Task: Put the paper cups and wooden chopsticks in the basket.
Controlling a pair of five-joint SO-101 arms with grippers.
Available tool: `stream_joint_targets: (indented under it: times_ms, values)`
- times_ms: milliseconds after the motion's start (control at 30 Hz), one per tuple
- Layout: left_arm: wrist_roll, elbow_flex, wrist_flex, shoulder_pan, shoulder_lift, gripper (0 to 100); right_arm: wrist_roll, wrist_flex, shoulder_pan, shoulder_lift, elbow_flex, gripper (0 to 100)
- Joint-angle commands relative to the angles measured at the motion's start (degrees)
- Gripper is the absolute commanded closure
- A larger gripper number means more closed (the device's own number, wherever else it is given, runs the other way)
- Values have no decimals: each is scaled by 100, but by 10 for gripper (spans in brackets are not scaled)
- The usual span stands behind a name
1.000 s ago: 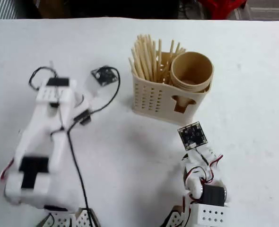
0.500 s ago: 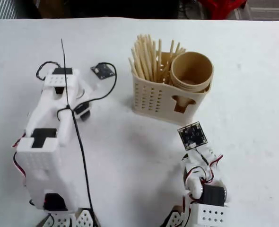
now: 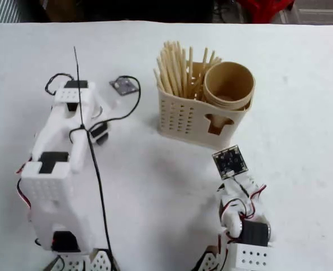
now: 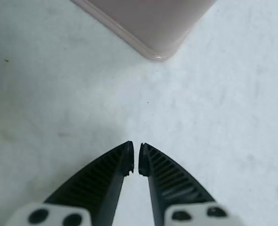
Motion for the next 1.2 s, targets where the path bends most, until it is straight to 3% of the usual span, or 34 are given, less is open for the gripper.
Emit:
stream_joint_targets:
  times_ms: [0,333,700,933,1167]
  values:
    - [615,44,352,-22,13,965,-9,40,22,-31,44,961]
    - [1380,-18,360,22,-312,978,-9,40,22,-31,44,961]
    - [1811,-18,949,171,-3846,978,-9,40,22,-31,44,961]
    - [2884,-290,545,1473,-5886,978,-9,40,13,-31,44,961]
    - [4079,-1574,-1020,2862,-5886,977,-9,40,13,-31,44,961]
